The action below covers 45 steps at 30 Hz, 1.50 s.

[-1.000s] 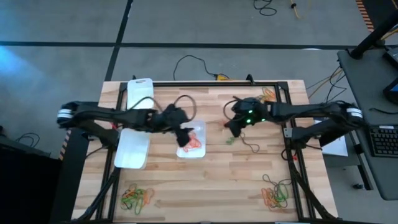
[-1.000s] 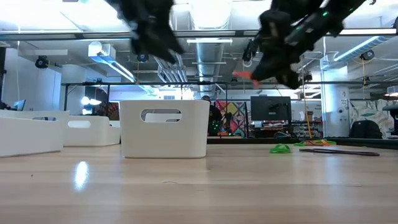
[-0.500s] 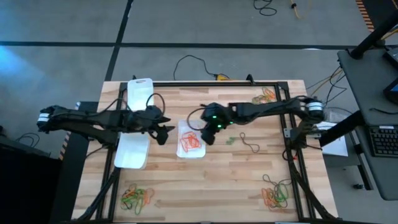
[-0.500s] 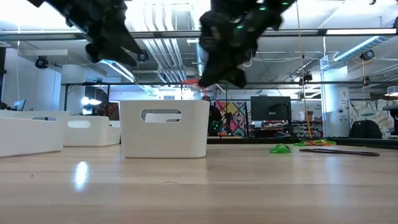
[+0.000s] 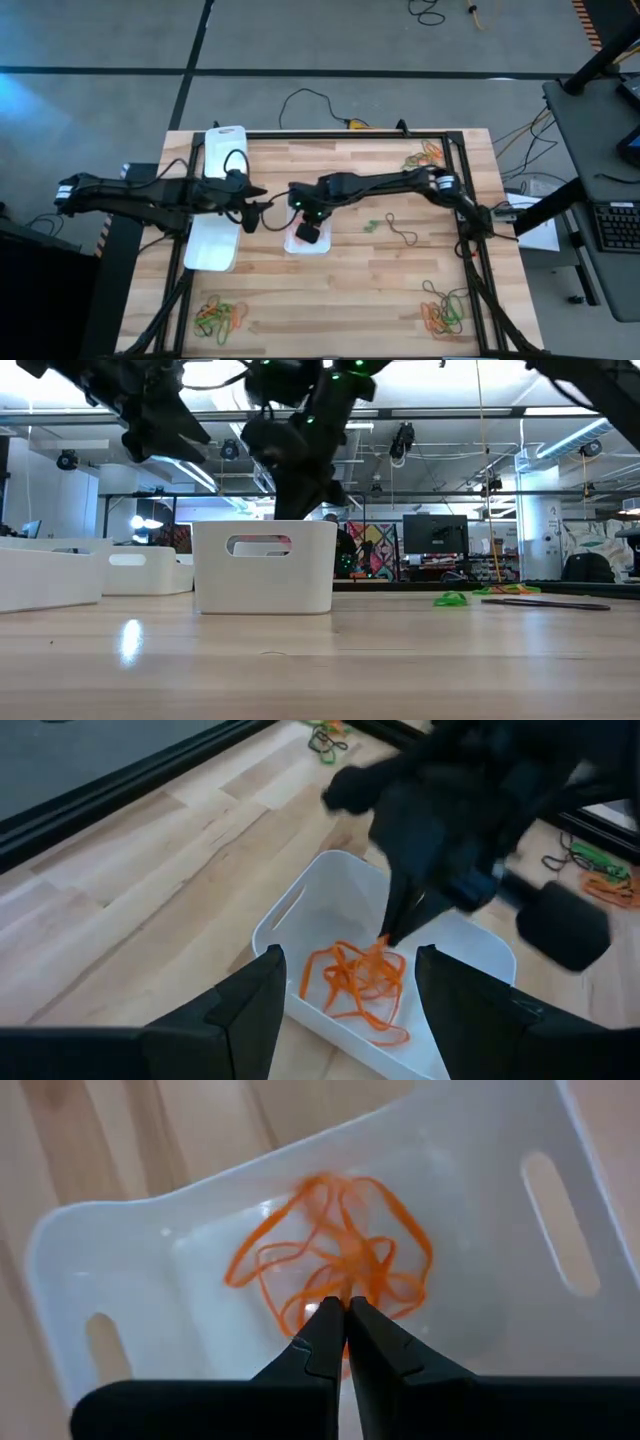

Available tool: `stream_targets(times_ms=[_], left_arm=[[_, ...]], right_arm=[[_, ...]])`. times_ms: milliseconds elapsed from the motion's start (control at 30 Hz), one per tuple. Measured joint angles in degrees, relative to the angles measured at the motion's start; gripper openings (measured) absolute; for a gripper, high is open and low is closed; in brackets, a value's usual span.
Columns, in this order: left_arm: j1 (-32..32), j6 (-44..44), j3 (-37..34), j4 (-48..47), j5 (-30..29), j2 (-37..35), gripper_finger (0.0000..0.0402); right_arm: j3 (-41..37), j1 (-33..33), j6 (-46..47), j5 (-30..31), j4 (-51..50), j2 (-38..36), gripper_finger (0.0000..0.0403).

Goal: Sort rubber bands into baskets
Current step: Put the orange rubber band into the bottom right white bin, then move the rubber bands from top right to bottom right white bin

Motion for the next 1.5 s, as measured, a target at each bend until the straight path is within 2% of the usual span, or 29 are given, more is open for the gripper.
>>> stream_targets(times_ms=[133,300,600,767,933,1033,1133,1233,1500], left_arm=[[0.0,1.9,0.0,-0.1,0.1,-0.6,0.0207],[0.0,2.0,0.0,-0.2,0.3,-1.2,0.0207],[-0.1,1.9,0.0,-0.2,1.1,-2.5,0.0207],[-0.1,1.6,0.1,-1.0,1.1,-5.2,0.0207],[-0.1,2.6,0.1,-0.8,1.1,-8.8,0.0207],[-0.1,3.3,0.1,-0.5,1.1,-10.1,0.0207],[-0.1,4.4,0.1,0.3,1.1,-10.6,0.0207],[-0.1,4.7,0.1,0.8,1.1,-10.5,0.0207],[-0.1,6.3,0.0,4.2,1.1,-8.6,0.0207]], right_arm=[[4.1,0.6,-3.8,1.0,-2.7,4.3,0.0009],[5.1,0.7,-5.3,1.8,-4.1,6.9,0.0018],[5.5,0.8,-6.0,5.4,-5.6,6.9,0.0104],[8.7,0.9,-1.8,6.5,-9.3,3.9,0.0143],[9.9,0.8,4.7,11.5,-13.3,-3.1,0.0168],[9.0,0.5,10.3,17.0,-19.8,-6.9,0.0183],[6.6,-0.8,17.8,20.6,-27.6,-10.6,0.0200],[1.4,-3.1,26.5,21.3,-31.7,-14.6,0.0215],[-21.5,-14.4,44.1,23.6,-28.0,-24.8,0.0228]])
